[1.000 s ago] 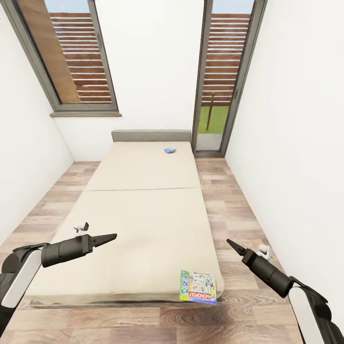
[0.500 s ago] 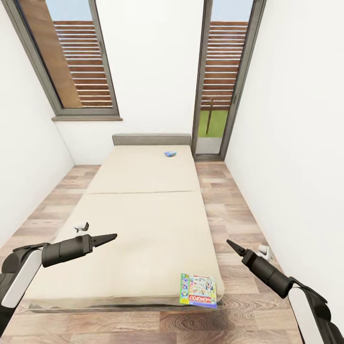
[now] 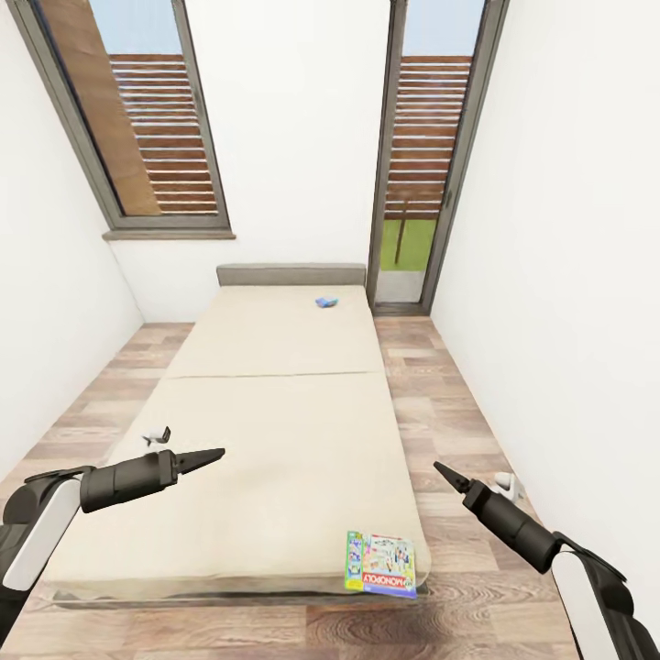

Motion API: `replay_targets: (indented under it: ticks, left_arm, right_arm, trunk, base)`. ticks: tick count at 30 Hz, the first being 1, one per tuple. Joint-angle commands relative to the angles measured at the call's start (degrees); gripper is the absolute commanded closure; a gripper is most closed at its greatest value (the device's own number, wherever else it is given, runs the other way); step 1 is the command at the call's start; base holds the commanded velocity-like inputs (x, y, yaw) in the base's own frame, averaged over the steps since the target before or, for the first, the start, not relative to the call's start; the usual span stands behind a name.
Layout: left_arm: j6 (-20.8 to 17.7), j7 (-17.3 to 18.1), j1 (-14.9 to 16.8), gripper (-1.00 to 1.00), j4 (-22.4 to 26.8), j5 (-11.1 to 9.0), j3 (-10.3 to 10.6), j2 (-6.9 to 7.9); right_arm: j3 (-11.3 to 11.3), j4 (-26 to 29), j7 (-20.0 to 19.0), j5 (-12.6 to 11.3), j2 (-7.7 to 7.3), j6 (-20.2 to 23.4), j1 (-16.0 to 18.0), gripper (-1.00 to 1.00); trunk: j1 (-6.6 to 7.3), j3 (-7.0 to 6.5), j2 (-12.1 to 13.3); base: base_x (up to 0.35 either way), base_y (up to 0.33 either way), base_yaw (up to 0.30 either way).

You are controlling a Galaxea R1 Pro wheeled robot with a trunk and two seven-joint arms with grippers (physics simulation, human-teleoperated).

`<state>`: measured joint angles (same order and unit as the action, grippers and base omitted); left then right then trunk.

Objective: Put all the toys in the child's room - the three board games (two on the bed and one on the table), the two jigsaw puzzles on the table, and the tennis ball on the table - inside the toy box on the table in the child's room.

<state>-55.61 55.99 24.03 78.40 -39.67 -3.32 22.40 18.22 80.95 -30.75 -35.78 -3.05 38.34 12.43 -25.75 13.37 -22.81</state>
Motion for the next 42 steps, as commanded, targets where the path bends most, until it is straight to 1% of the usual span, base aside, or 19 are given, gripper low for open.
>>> replay_targets:
  ticks: [1, 14, 42]
  left_arm:
    - [-0.2, 0.1, 0.0, -1.0, 0.0, 0.0, 0.0, 0.01]
    - [-0.2, 0.1, 0.0, -1.0, 0.0, 0.0, 0.0, -0.33]
    - [-0.2, 0.2, 0.0, -1.0, 0.1, 0.0, 0.0, -0.38]
  right_arm:
    - [0.1, 0.0, -0.1, -0.2, 0.04, 0.4, 0.1, -1.0]
    - [0.1, 0.0, -0.1, -0.1, 0.1, 0.4, 0.1, -1.0]
    - [0.1, 0.1, -0.1, -0.1, 0.0, 0.5, 0.1, -1.0]
  trunk:
    - [-0.04, 0.01, -0.1]
    - [-0.04, -1.18, -0.1]
    - [-0.04, -3.74, -0.1]
  base:
    - [0.0, 0.0, 0.0]
    - [0.0, 0.0, 0.0]
    - [0.0, 0.0, 0.0]
